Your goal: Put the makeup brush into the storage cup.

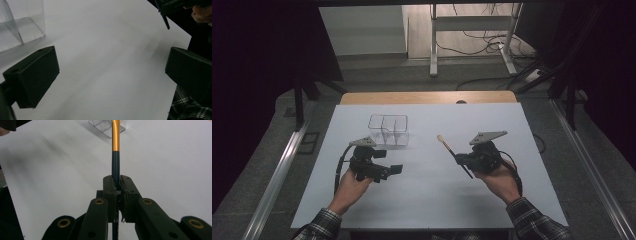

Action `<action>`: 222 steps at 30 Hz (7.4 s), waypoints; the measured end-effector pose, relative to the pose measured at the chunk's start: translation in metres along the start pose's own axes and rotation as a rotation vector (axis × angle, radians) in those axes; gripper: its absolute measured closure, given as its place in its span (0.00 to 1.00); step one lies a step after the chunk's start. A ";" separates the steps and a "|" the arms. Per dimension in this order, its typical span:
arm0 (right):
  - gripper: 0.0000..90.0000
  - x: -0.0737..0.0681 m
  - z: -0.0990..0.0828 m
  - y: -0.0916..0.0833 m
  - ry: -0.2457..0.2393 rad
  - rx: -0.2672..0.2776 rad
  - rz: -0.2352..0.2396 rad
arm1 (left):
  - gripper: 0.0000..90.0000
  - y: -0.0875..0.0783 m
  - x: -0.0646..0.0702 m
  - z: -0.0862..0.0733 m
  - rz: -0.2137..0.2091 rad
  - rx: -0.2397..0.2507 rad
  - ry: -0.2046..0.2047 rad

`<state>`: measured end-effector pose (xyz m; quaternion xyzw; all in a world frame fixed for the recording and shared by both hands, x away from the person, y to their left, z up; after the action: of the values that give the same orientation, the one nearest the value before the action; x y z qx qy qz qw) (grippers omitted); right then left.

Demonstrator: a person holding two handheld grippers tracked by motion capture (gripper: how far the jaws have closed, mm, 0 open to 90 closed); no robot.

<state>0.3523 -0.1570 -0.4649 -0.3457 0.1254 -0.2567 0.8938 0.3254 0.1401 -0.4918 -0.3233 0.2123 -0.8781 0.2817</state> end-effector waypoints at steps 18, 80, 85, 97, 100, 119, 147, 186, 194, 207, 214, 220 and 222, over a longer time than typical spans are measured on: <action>0.93 -0.020 0.011 0.011 -0.016 0.042 0.033 | 0.00 0.020 0.010 0.011 -0.038 0.014 0.023; 0.93 -0.082 0.029 0.042 -0.067 0.111 0.173 | 0.85 0.025 0.029 0.013 -0.397 0.072 -0.100; 0.93 -0.084 0.029 0.043 -0.074 0.106 0.177 | 0.92 0.026 0.030 0.012 -0.424 0.071 -0.123; 0.50 -0.081 0.025 0.051 -0.067 0.045 0.183 | 0.92 0.024 0.029 0.012 -0.347 0.046 -0.090; 0.41 -0.080 0.023 0.054 -0.064 0.018 0.184 | 0.92 0.024 0.028 0.012 -0.334 0.046 -0.090; 0.06 -0.067 0.007 0.066 -0.059 -0.071 0.165 | 0.92 0.016 0.022 0.012 -0.259 0.041 -0.045; 0.00 -0.045 -0.007 0.065 -0.062 -0.105 0.093 | 0.92 0.006 0.013 0.010 -0.123 0.024 0.012; 0.00 -0.010 -0.022 0.041 -0.119 -0.170 -0.064 | 0.92 -0.015 -0.010 0.012 0.097 0.045 0.045; 0.00 -0.002 -0.027 0.035 -0.121 -0.184 -0.092 | 0.92 -0.015 -0.013 0.015 0.125 0.058 0.066; 0.00 0.010 -0.036 0.022 -0.103 -0.200 -0.128 | 0.92 -0.016 -0.014 0.029 0.136 0.091 0.075; 0.00 0.017 -0.041 0.013 -0.080 -0.197 -0.146 | 0.92 -0.012 -0.012 0.035 0.146 0.079 0.100; 0.00 0.021 -0.045 0.007 -0.063 -0.191 -0.152 | 0.92 -0.015 -0.016 0.040 0.148 0.096 0.098; 0.00 0.021 -0.047 0.006 -0.061 -0.194 -0.156 | 0.92 -0.017 -0.017 0.043 0.137 0.104 0.082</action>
<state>0.3529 -0.1910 -0.5039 -0.4469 0.0950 -0.3016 0.8368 0.3595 0.1552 -0.4604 -0.2567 0.1993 -0.8791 0.3486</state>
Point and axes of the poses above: each handheld gripper's, and its own axes: y roughly forward along the jaws, z roughly out of its top, x roughly to its right, the point moved 5 cm from there along y, roughly forward along the jaws, and after that the axes turned 5 degrees about -y, right-handed, at the moved point
